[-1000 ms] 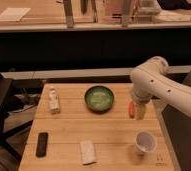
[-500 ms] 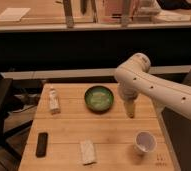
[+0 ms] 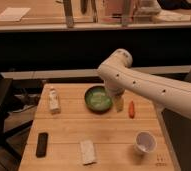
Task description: Place the bottle in the ceramic bowl
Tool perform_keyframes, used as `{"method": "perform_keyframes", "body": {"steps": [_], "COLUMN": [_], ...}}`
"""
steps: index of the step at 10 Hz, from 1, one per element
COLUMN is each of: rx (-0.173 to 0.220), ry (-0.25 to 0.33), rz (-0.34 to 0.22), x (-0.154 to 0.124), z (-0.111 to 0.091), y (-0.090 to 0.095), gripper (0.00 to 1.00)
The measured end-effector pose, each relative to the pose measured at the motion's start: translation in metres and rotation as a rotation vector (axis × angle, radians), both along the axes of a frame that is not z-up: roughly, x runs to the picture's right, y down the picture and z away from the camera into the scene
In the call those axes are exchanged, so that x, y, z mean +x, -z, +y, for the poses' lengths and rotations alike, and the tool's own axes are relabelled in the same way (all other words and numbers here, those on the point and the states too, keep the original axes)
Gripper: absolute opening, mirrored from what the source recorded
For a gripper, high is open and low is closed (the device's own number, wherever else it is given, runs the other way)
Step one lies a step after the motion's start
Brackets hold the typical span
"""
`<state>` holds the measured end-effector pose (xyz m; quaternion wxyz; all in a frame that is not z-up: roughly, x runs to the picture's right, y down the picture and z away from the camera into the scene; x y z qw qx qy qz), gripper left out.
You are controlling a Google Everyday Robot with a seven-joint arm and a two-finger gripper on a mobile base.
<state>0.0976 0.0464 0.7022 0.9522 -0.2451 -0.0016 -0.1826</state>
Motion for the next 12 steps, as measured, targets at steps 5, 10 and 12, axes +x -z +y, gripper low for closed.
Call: {"method": "perform_keyframes", "body": {"steps": [5,10,12], "rx": [0.004,0.008,0.008], "ry": [0.078,0.157,0.186], "rz": [-0.038,-0.086,-0.105], "x": [-0.036,-0.071,-0.079], "z": [-0.017,-0.031,-0.037], "y": [-0.010,-0.022,-0.028], "gripper": [0.80,0.80,0.80]}}
